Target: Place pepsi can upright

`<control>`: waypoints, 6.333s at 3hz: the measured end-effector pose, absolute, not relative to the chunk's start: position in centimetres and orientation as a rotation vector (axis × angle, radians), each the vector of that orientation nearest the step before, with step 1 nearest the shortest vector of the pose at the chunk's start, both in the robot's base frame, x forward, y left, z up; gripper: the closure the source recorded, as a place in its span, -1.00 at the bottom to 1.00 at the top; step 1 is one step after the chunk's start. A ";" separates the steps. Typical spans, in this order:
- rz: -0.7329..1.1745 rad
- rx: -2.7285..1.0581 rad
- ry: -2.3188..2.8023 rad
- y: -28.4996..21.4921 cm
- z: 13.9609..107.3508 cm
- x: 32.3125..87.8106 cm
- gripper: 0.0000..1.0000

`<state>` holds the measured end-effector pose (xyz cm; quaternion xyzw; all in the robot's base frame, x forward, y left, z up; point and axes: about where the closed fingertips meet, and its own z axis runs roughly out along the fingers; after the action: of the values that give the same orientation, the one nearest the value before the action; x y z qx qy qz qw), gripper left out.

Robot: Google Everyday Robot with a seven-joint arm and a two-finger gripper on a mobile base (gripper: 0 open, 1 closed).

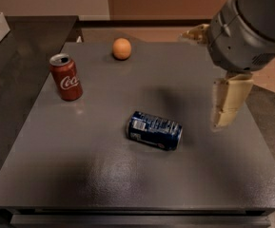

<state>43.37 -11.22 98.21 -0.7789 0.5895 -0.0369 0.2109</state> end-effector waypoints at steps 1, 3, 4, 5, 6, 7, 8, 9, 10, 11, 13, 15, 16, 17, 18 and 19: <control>-0.148 -2.278 1.425 -9.0 98.4 44.0 -1.00; -0.243 -2.487 0.994 -6.8 98.6 45.8 -1.00; -0.285 -2.593 0.768 -6.0 97.8 46.5 -1.00; -0.328 -2.671 0.577 -5.6 96.9 47.3 -1.00; -0.352 -2.742 0.418 -5.4 96.1 48.0 -1.00; -0.357 -2.836 0.280 -5.4 95.3 48.5 -1.00; -0.358 -2.836 0.280 -5.4 95.3 48.5 -1.00; -0.338 -2.845 0.229 -5.1 95.5 48.5 -1.00; -0.291 -2.887 0.040 -3.8 95.8 47.8 -1.00; -0.244 -2.945 -0.293 -2.7 95.4 46.5 -1.00; -0.249 -2.951 -0.850 -3.3 93.3 45.3 -1.00; -0.182 -2.844 -1.271 -4.8 91.8 44.6 -1.00; -0.135 -2.784 -1.444 -5.6 90.7 43.7 -1.00; -0.086 -2.742 -1.570 -6.3 89.4 43.1 -1.00; -0.042 -2.713 -1.637 -7.2 88.3 42.5 -1.00; -0.030 -2.675 -1.676 -7.7 87.3 41.7 -1.00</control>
Offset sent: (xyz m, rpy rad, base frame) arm 0.0334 0.0517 -0.0035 -0.1092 -0.1945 0.5539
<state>41.70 -7.66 87.32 -0.8474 -0.5308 -0.0094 -0.0077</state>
